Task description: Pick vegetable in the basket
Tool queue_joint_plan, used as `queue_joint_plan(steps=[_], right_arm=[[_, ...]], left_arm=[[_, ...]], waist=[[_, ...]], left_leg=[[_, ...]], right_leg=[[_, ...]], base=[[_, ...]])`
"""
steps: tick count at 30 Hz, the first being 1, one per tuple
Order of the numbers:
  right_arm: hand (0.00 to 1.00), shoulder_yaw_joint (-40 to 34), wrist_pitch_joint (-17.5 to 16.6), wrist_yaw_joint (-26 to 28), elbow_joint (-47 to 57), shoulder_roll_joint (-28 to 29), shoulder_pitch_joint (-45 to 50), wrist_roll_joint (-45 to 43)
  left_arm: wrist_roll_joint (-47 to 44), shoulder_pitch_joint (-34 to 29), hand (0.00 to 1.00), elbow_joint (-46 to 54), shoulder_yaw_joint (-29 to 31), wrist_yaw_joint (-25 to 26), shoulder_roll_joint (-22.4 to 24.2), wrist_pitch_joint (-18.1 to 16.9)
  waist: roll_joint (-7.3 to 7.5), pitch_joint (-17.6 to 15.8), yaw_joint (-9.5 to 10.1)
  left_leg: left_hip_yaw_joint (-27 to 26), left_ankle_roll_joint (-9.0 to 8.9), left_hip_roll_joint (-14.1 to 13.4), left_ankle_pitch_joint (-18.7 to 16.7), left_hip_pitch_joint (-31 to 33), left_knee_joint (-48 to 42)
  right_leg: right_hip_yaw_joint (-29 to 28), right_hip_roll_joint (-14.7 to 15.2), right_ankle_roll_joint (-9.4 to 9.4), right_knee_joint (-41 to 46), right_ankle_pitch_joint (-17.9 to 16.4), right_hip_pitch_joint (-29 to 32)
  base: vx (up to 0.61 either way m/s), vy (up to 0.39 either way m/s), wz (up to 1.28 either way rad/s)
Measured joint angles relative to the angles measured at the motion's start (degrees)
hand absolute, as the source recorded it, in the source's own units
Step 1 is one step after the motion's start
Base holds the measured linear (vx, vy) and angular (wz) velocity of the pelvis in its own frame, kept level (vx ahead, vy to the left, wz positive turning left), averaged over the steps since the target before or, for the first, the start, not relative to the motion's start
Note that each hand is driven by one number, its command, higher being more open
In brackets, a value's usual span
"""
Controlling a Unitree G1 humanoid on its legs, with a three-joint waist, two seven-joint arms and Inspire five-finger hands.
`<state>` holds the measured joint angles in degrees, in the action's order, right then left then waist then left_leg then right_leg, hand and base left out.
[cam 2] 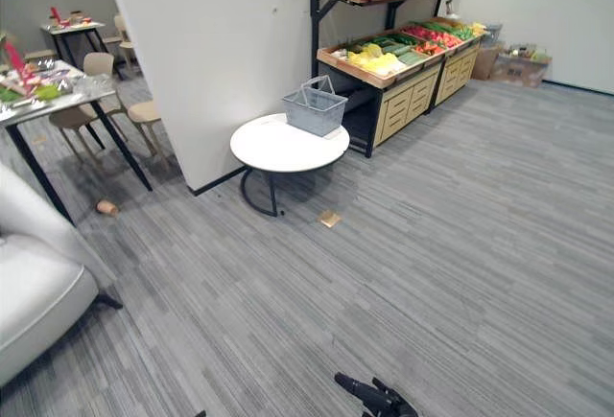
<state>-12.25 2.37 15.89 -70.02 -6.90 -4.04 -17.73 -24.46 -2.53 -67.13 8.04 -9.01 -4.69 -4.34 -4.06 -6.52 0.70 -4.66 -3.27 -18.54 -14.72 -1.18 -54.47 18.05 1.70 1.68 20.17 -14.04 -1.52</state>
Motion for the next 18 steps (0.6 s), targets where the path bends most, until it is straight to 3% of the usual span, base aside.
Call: queue_joint_plan(steps=[2, 5, 6, 7, 8, 9, 10, 12, 13, 14, 15, 16, 17, 18], right_arm=[[1.00, 0.51, 0.20, -0.32, -1.25, -0.09, 0.64, 0.21], [1.00, 0.32, 0.95, -1.10, -1.86, 0.17, 1.21, 0.88], [1.00, -0.17, 1.02, -1.22, -1.83, 0.20, 1.32, 1.92], [1.00, -0.09, 1.06, -1.21, -1.65, 0.09, 1.67, 1.91], [1.00, 0.02, 1.14, -1.16, -1.45, 0.15, 2.10, 1.91], [1.00, 0.78, 0.98, -1.07, -0.55, 0.68, 2.81, 1.82], [1.00, 1.93, 1.21, -0.61, -0.55, 0.61, 2.22, 1.76], [1.00, 1.88, 1.58, -0.47, -0.63, 1.54, 1.08, 1.60], [1.00, 0.83, 1.80, -0.14, -0.50, 1.55, 1.93, 1.10], [1.00, 0.06, 1.78, -0.69, -0.54, 2.07, 2.27, 0.30], [1.00, -0.96, 1.96, -1.06, -0.45, 3.18, 2.58, -1.67], [1.00, -1.78, 2.01, -1.18, -0.20, 3.41, 2.68, -2.69], [1.00, -2.91, 1.99, -1.03, 0.18, 3.41, 2.71, -3.33], [1.00, -4.33, 2.02, -0.85, 0.29, 3.20, 2.79, -3.83]], left_arm=[[-0.72, -0.28, 1.00, 0.89, 0.18, -0.15, -0.08, -0.67], [-2.17, -0.41, 1.00, 2.60, 0.22, -0.10, -0.08, -1.83], [-2.24, -0.35, 1.00, 2.87, 0.28, -0.11, -0.08, -1.98], [-2.25, -0.45, 1.00, 2.83, 0.73, -0.09, 0.04, -2.18], [-2.41, -0.98, 1.00, 2.79, 1.15, -0.12, 0.05, -2.13], [-3.02, -0.89, 1.00, 2.80, 2.35, -0.30, -0.16, -1.98], [-3.66, -0.65, 1.00, 2.46, 2.61, -0.36, -0.05, -2.74], [-6.46, -0.86, 1.00, 2.62, 6.58, -1.63, -0.73, -3.22], [-6.51, -2.04, 1.00, 2.19, 6.39, -1.62, -0.58, -3.36], [-6.95, -2.55, 1.00, 1.56, 6.36, -1.24, -0.60, -3.17], [-8.40, -3.38, 1.00, 0.03, 6.56, -0.36, -1.50, -3.11], [-8.90, -3.79, 1.00, -0.52, 6.54, -0.06, -1.72, -3.07], [-8.88, -4.46, 1.00, -0.74, 6.05, 0.17, -1.82, -3.13], [-8.81, -4.66, 1.00, -0.78, 5.59, 0.15, -1.88, -3.25]], waist=[[1.16, -0.50, 0.40], [2.90, -1.64, 0.73], [3.30, -1.92, 0.70], [3.53, -2.11, 0.91], [3.90, -1.79, 1.30], [4.57, -1.23, 1.60], [4.65, -2.07, 1.39], [4.10, -3.79, 2.48], [3.86, -1.82, 2.02], [4.96, -1.86, 2.16], [6.78, -0.91, 2.15], [7.32, -0.51, 2.03], [7.59, -0.08, 1.44], [7.72, 0.22, 1.07]], left_leg=[[-3.84, 1.01, 2.94, -3.01, 3.25, -0.28], [-6.59, 0.06, 8.58, -4.75, 9.88, 13.82], [-6.01, -0.33, 10.86, -2.25, 13.01, 22.66], [-3.81, 0.33, 12.97, 6.76, 14.87, 30.91], [-3.28, 0.49, 13.92, 11.48, 14.39, 32.84], [-3.78, 0.43, 15.29, 10.36, 14.77, 32.35], [-3.76, 0.92, 13.83, 8.39, 17.18, 26.48], [-5.73, -0.72, 11.22, 5.24, 24.56, 12.51], [-5.95, 3.03, 11.66, 9.07, 22.74, 24.89], [-7.12, 4.45, 12.61, 7.93, 21.47, 24.25], [-9.02, 4.71, 15.30, 6.64, 17.75, 27.49], [-9.52, 5.21, 16.69, 6.27, 16.00, 28.80], [-10.30, 6.47, 18.76, 4.75, 13.43, 29.55], [-10.72, 7.57, 20.37, 2.91, 11.24, 29.53]], right_leg=[[-1.27, 0.12, -0.30, -3.84, 0.18, -6.00], [-4.37, 2.63, -1.57, -7.51, -0.52, -11.58], [-5.51, 4.21, -3.19, -8.35, -1.54, -12.54], [-6.88, 5.31, -4.34, -9.19, -3.22, -13.53], [-8.05, 5.89, -3.99, -9.92, -3.62, -13.93], [-11.00, 5.99, -2.60, -11.88, -4.07, -13.97], [-13.79, 4.52, -1.42, -14.33, 0.01, -15.11], [-17.76, 4.01, -4.62, -14.45, 3.18, -16.98], [-18.18, 3.77, -4.87, -13.20, 3.06, -17.11], [-18.58, 4.91, -4.68, -11.66, 2.51, -17.43], [-19.24, 7.86, -4.76, -5.23, 2.52, -15.69], [-19.84, 9.10, -5.05, -0.61, 2.71, -14.15], [-20.36, 11.15, -7.45, 9.43, 4.24, -10.69], [-20.45, 12.94, -8.72, 19.92, 8.27, -7.01]], base=[[0.42, -0.040, -0.44], [0.42, 0.081, -0.66], [0.37, 0.174, -0.58], [0.40, 0.199, -0.59], [0.45, 0.212, -0.43], [0.50, 0.150, -0.19], [0.49, 0.151, -0.08], [0.49, 0.343, -0.10], [0.40, 0.364, -0.19], [0.29, 0.187, -0.27], [0.25, 0.129, -0.27], [0.38, 0.183, -0.15], [0.44, 0.214, 0.02], [0.46, 0.210, 0.07]])
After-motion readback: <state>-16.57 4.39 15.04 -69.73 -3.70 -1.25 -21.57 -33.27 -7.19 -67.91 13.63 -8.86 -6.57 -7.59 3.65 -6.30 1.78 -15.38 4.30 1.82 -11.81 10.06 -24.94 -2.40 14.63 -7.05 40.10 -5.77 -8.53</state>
